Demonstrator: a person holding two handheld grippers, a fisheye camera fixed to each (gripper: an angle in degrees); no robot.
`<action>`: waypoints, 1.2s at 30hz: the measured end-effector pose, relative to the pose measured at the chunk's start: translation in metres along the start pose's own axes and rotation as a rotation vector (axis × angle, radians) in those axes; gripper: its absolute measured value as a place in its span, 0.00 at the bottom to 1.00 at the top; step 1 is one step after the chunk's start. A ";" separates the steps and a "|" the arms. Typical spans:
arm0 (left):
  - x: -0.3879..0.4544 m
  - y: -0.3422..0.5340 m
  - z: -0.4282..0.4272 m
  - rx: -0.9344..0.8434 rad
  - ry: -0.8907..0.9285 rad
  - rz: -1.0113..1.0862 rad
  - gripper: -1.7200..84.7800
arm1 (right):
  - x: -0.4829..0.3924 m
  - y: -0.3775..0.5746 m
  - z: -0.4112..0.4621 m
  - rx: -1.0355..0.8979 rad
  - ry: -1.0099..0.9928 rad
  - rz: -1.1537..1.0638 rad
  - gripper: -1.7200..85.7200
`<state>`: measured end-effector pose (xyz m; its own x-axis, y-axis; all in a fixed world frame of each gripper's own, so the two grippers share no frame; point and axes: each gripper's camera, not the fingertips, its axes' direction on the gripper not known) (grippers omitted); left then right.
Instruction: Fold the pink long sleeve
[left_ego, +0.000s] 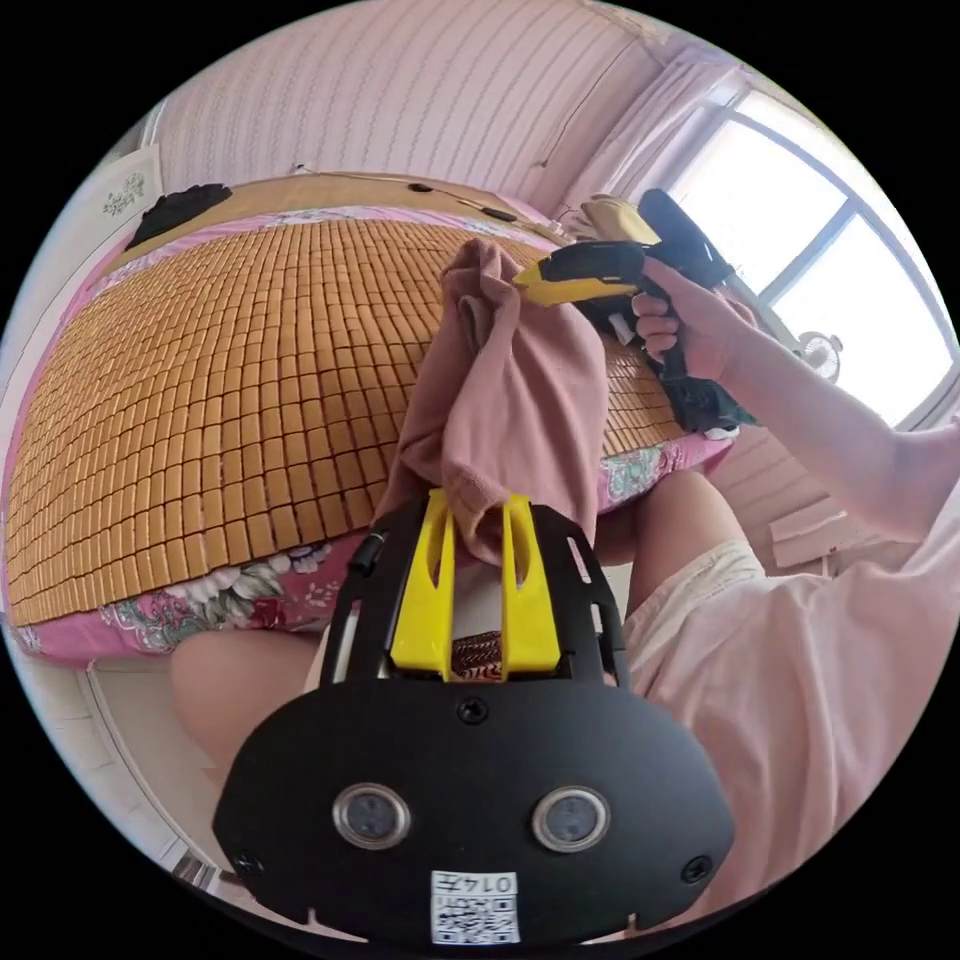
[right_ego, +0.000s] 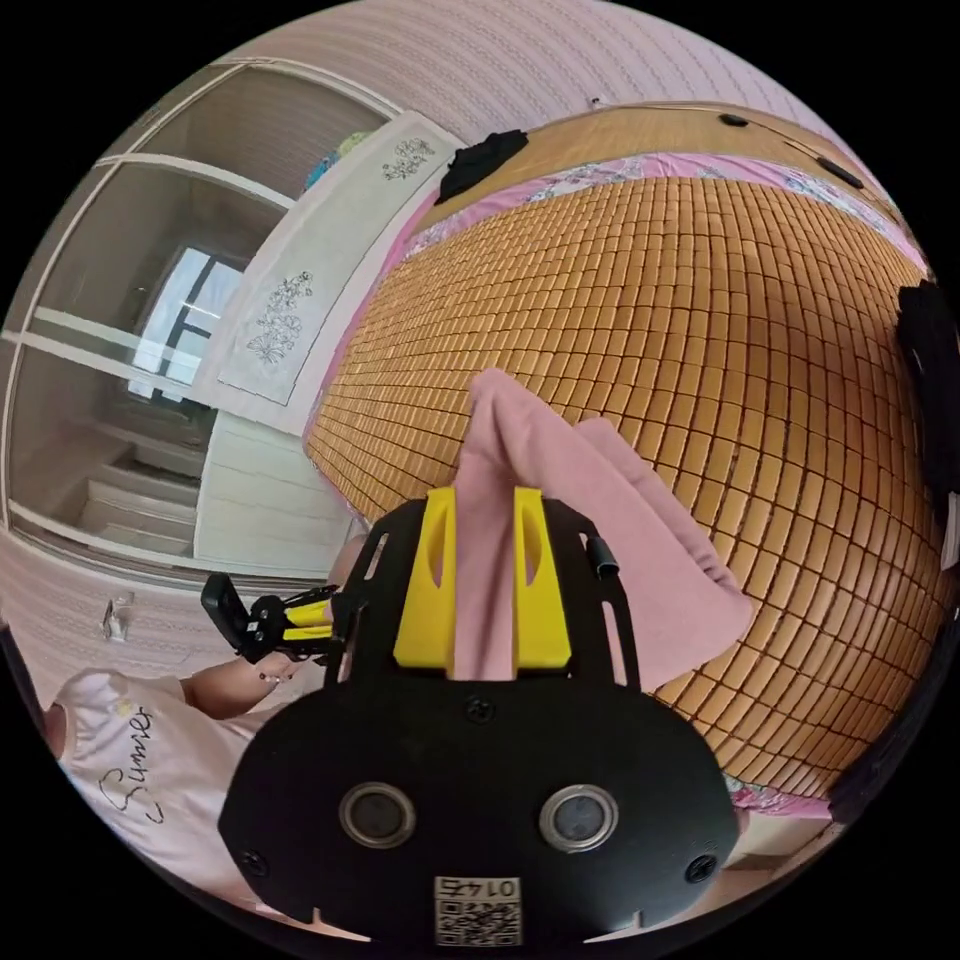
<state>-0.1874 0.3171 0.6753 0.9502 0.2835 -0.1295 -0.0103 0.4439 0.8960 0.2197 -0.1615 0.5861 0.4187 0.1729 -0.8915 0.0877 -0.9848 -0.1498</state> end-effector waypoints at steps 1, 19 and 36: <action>-0.004 -0.001 0.000 -0.017 -0.013 -0.014 0.12 | -0.006 -0.008 0.006 0.009 0.044 -0.007 0.10; -0.073 -0.020 0.001 -0.032 -0.014 -0.073 0.11 | -0.013 -0.063 0.103 -0.330 0.336 -0.135 0.12; -0.108 -0.060 0.028 -0.148 0.005 -0.038 0.17 | 0.036 -0.203 0.250 -0.350 0.404 -0.114 0.22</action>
<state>-0.2809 0.2356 0.6472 0.9493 0.2677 -0.1647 -0.0200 0.5746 0.8182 -0.0088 0.0407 0.4776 0.6968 0.3385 -0.6324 0.4199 -0.9073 -0.0229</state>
